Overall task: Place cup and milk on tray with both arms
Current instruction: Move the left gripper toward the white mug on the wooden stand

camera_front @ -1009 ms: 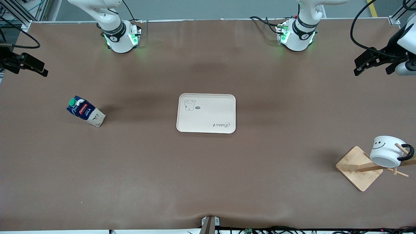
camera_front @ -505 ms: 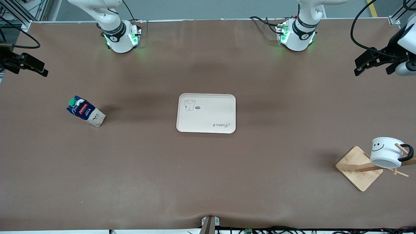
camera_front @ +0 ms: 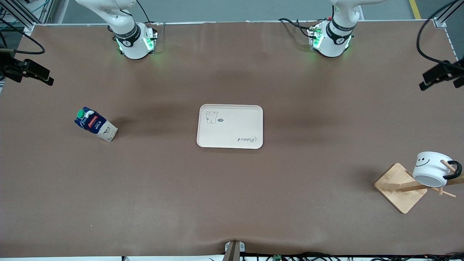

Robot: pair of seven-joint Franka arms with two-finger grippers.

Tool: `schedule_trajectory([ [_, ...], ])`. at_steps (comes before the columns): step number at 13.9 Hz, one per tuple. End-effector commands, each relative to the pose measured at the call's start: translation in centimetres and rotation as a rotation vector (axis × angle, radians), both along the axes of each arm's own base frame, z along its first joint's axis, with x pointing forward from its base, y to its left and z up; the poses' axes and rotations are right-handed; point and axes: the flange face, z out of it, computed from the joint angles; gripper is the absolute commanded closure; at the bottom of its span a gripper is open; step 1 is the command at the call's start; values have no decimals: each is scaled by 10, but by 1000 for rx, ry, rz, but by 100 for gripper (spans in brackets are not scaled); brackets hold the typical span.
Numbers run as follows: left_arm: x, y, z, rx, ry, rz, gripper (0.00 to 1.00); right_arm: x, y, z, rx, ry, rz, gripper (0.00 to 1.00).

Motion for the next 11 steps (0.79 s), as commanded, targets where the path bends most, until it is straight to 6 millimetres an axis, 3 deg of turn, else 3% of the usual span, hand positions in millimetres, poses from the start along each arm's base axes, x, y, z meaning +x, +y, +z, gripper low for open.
schedule_trajectory([
  [1,13,22,-26,-27,-69,23,0,-3,0,1,19,-9,-10,0],
  [4,23,43,-74,-59,-195,56,0,-3,0,1,19,-9,-10,0],
  [9,36,110,-138,-165,-345,46,0,-3,0,1,17,-9,-10,0],
  [11,47,127,-165,-213,-401,21,0,-3,0,1,19,-9,-10,0],
])
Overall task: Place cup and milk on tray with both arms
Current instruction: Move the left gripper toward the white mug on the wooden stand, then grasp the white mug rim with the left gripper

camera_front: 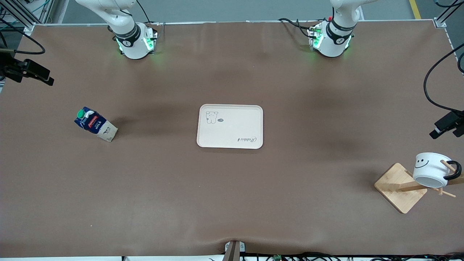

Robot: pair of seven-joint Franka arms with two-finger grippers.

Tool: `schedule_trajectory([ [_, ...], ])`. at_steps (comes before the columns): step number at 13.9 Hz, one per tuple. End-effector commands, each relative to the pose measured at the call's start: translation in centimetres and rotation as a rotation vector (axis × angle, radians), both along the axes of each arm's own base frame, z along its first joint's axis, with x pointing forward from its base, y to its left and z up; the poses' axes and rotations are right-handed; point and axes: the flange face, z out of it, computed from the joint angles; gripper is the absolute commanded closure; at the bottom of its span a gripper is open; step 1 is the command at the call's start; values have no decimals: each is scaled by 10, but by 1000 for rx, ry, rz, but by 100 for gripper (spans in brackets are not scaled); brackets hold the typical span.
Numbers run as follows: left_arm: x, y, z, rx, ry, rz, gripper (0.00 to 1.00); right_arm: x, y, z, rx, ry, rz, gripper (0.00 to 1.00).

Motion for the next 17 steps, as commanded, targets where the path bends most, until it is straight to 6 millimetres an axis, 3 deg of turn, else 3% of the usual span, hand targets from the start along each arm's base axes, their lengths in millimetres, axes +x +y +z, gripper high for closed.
schedule_trajectory([
  [1,14,14,-30,-44,-72,-25,0,-3,0,2,18,-9,-10,0],
  [6,29,24,-73,-136,-142,9,0,-3,-3,1,18,-6,-16,0],
  [10,38,21,-80,-153,-170,12,1,-3,-4,1,18,-5,-18,0],
  [14,41,10,-73,-157,-179,-7,41,-4,-7,1,18,-5,-24,0],
  [17,42,3,-70,-167,-178,-11,50,-3,-6,1,18,-6,-21,0],
])
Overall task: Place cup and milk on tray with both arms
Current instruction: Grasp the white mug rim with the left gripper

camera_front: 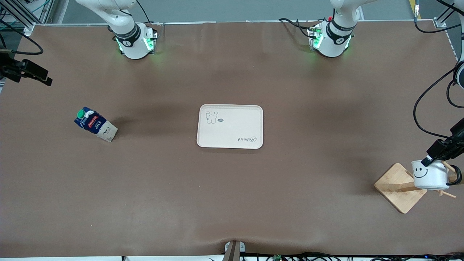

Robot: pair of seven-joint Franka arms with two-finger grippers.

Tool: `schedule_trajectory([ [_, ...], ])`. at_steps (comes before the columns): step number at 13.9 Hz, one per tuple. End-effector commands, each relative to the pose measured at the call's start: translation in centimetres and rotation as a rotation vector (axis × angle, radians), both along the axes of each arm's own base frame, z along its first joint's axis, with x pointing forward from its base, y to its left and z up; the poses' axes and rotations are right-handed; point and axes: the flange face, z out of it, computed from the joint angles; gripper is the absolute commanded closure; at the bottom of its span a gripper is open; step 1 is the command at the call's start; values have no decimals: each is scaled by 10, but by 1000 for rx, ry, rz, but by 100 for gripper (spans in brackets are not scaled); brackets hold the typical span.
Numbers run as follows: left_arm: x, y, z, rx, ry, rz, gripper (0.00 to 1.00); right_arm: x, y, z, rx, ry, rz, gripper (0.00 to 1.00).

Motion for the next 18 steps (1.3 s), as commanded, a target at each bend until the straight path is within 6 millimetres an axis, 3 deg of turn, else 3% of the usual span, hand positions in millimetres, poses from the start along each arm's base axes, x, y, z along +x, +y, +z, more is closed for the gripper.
schedule_trajectory([
  [1,2,-8,9,-17,-23,-7,51,-3,-1,2,18,-8,-11,0],
  [5,-1,-9,16,-19,-26,-15,57,-3,-1,2,18,-8,-12,0],
  [8,-3,-4,13,-22,-17,-21,48,-3,-1,2,18,-8,-12,0],
  [13,-6,5,5,-22,-7,-12,50,-3,-1,2,18,-8,-11,0],
  [18,-6,6,4,-20,-6,-28,58,-3,-1,1,18,-7,-12,0],
])
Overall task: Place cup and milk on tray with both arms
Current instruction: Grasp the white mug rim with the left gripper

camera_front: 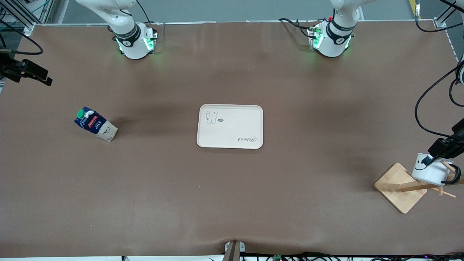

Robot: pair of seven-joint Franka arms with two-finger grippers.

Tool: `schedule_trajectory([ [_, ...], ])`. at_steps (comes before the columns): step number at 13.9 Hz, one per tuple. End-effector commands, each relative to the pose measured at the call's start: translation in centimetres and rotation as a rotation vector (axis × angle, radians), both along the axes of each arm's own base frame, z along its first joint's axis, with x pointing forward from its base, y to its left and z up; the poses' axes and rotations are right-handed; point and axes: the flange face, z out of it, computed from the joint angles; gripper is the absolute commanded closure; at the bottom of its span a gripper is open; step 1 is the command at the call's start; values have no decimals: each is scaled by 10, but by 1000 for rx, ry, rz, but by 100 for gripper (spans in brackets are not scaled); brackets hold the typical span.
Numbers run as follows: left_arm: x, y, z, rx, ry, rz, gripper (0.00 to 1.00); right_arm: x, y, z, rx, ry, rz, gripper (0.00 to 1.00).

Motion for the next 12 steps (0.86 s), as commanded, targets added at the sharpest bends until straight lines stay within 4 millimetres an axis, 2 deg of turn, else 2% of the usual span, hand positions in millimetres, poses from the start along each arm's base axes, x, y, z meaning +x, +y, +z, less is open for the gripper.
schedule_trajectory([
  [1,-3,1,2,-10,-12,-18,67,-3,-1,1,18,-5,-12,0],
  [5,-4,-2,3,-19,-5,-26,96,-3,-3,1,18,-4,-15,0],
  [6,-4,-3,4,-28,3,-35,100,-4,-4,0,18,-2,-17,0],
  [9,-8,-6,8,-51,25,-57,100,-4,-3,0,18,-2,-15,0],
  [12,-15,-8,21,-68,39,-84,100,-4,-3,0,18,-2,-15,0],
])
